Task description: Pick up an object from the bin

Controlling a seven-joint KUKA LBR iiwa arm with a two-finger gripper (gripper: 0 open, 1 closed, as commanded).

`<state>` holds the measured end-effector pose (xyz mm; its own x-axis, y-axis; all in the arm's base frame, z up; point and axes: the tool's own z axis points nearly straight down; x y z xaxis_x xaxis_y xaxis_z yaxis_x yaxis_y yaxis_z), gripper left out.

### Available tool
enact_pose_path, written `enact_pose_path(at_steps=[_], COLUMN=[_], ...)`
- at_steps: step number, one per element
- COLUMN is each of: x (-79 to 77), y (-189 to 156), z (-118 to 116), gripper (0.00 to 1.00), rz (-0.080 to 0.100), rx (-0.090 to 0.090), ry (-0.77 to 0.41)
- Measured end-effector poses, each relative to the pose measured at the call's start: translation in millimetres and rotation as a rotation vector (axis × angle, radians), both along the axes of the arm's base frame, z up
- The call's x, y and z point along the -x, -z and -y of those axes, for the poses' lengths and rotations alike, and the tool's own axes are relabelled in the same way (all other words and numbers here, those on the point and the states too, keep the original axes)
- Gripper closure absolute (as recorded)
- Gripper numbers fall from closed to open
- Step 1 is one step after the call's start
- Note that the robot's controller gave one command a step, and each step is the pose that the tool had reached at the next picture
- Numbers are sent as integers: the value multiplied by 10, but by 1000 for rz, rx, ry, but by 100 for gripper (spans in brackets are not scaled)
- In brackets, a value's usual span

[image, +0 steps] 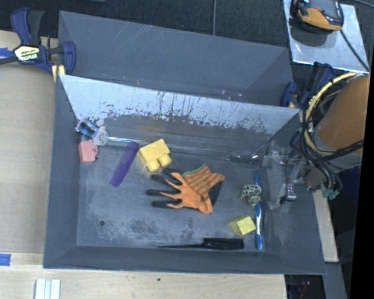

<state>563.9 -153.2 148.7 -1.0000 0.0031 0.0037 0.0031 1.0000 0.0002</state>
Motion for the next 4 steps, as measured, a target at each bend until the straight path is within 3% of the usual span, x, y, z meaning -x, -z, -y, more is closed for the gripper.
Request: enact_pose_path(at_steps=[1, 2, 3, 4], x=[-22, -391, -473, -398], y=[-40, 761, 145, 363], z=[-5, -874, -64, -1026], gripper=[0, 0, 0, 0], rz=[8, 10, 17, 10], rx=[1, 1, 10, -1], ry=[-3, -156, -527, -476])
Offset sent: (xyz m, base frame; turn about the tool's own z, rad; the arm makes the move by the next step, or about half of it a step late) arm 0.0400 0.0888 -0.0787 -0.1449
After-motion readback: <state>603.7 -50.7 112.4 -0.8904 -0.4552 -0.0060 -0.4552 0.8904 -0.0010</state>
